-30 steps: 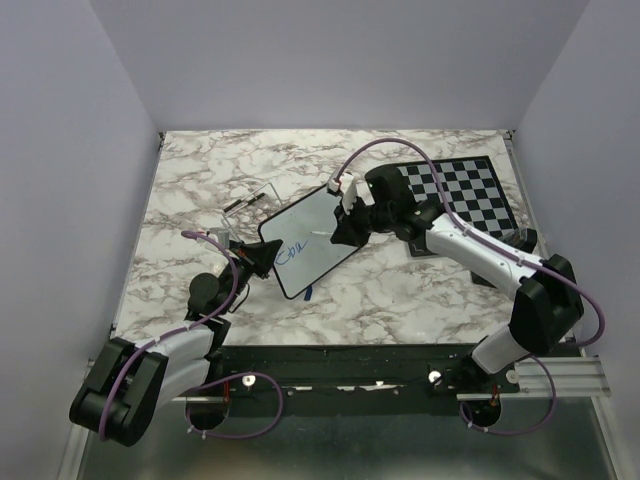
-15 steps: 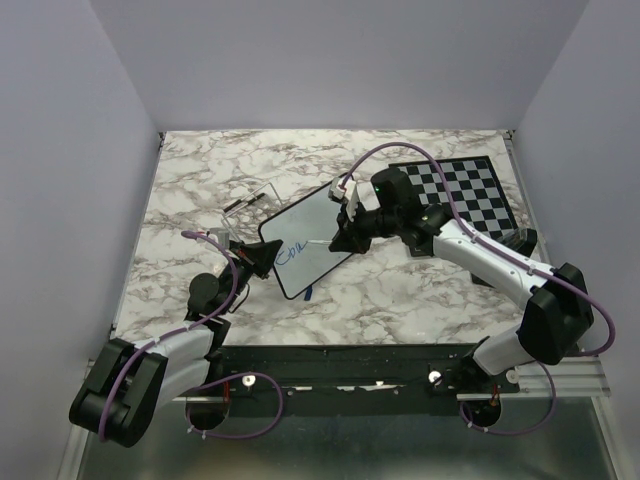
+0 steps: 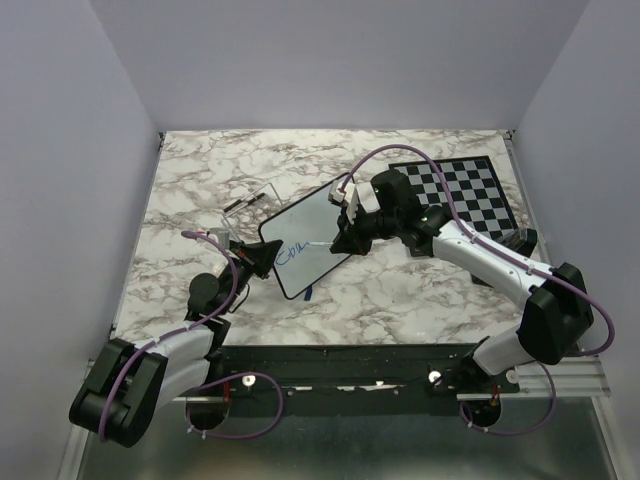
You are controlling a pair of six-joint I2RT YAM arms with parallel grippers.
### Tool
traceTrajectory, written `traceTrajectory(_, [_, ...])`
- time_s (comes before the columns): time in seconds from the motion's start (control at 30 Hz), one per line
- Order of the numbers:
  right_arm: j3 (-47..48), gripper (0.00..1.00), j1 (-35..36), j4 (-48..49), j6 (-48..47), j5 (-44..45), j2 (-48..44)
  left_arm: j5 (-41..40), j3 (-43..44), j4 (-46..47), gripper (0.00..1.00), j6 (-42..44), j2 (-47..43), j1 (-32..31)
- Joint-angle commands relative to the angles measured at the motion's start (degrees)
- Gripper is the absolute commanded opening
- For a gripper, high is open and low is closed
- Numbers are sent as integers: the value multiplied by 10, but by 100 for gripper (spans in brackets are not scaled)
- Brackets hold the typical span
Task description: Write a sentence on the whiteboard
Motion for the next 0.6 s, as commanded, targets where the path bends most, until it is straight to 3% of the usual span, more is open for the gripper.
traceTrajectory(0.0, [-9,0,1,5,-15,-10,6,26,-19,9,0,20,-1,-5])
traceTrajectory(0.57, [-10,1,2,6,-34,7,12,25,-16,8,0,20,1,-5])
